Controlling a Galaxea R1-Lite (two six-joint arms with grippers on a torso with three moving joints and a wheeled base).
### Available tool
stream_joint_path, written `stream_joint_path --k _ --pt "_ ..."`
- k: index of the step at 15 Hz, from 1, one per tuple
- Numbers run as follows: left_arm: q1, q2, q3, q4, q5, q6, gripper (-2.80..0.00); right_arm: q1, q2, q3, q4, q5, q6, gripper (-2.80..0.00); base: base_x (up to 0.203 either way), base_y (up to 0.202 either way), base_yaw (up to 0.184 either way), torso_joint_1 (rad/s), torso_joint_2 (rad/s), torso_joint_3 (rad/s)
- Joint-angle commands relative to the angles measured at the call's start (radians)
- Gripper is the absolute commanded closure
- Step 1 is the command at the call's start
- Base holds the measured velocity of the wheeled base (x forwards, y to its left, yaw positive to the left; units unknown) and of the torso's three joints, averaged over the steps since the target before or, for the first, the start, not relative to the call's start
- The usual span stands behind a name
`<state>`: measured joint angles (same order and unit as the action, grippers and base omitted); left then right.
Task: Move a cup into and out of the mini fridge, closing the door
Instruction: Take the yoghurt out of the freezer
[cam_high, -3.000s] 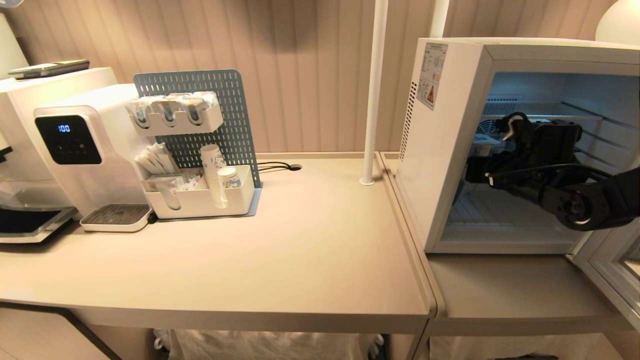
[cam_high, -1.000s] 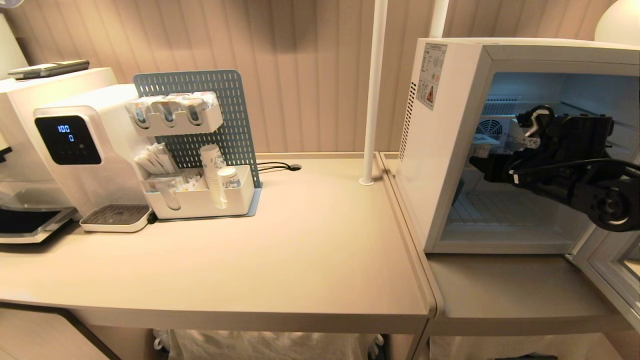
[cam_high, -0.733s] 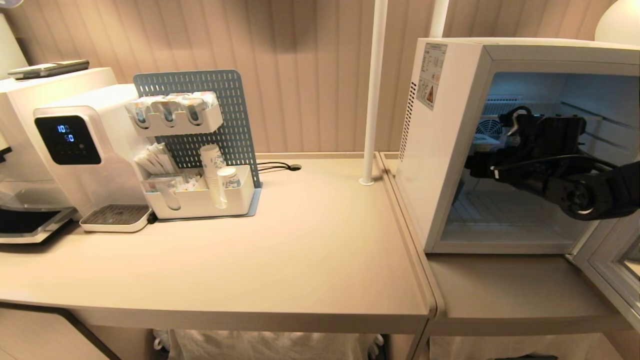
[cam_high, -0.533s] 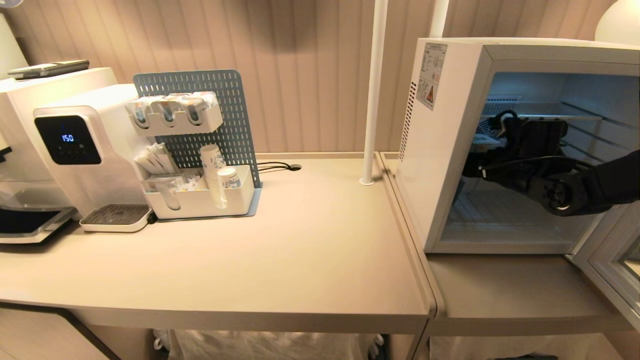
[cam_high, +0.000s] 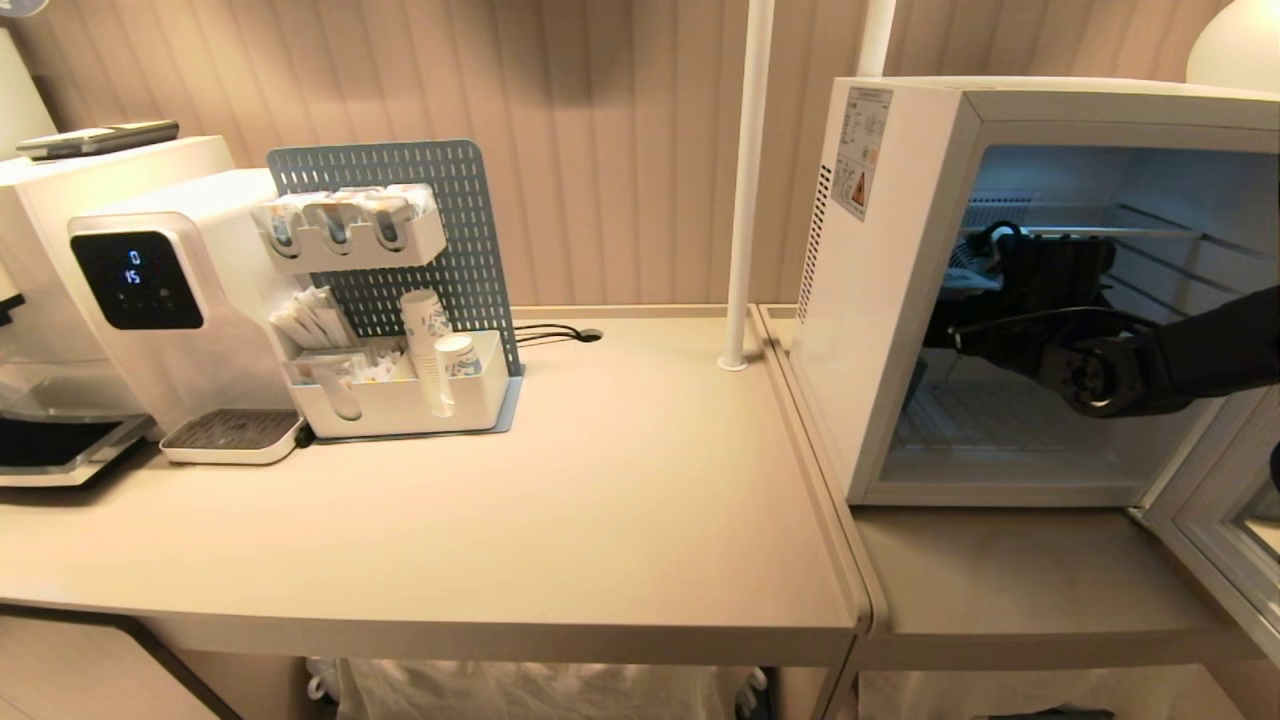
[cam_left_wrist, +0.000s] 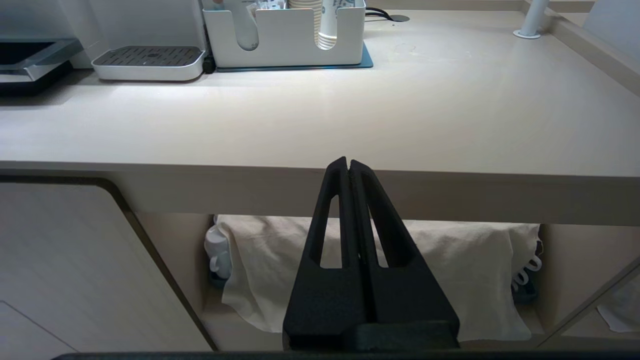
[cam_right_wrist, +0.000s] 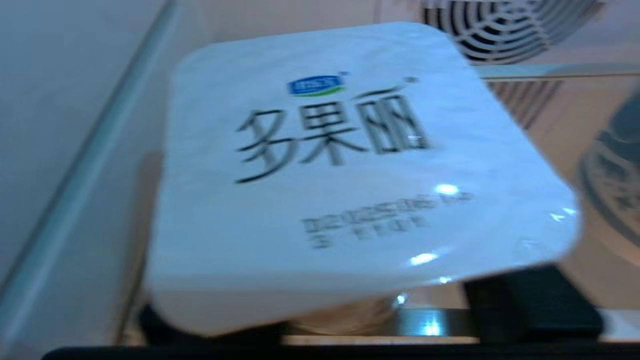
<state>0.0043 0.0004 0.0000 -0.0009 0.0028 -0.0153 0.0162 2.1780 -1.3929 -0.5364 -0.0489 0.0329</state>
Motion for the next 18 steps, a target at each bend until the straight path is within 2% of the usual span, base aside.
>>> stream_joint_path --k 1,6,11,18 --pt "0.000 0.001 0.000 -0.001 0.000 0.000 0.00 -0.002 -0.027 0.027 -0.001 0.000 0.001 0.00 0.000 0.000 0.000 0.000 0.00 0.000" --pt "0.000 0.001 0.000 0.000 0.000 0.000 0.00 -0.002 -0.114 0.123 -0.006 0.003 -0.001 0.00 0.000 0.000 0.000 0.000 0.00 0.000" --pt "0.000 0.001 0.000 -0.001 0.000 0.002 0.00 0.000 -0.260 0.282 -0.015 0.001 0.001 0.00 0.000 0.000 0.000 0.000 0.00 0.000" --pt "0.000 0.001 0.000 0.001 0.000 0.002 0.00 0.009 -0.606 0.560 -0.012 0.010 0.001 0.00 0.000 0.000 0.000 0.000 0.00 0.000"
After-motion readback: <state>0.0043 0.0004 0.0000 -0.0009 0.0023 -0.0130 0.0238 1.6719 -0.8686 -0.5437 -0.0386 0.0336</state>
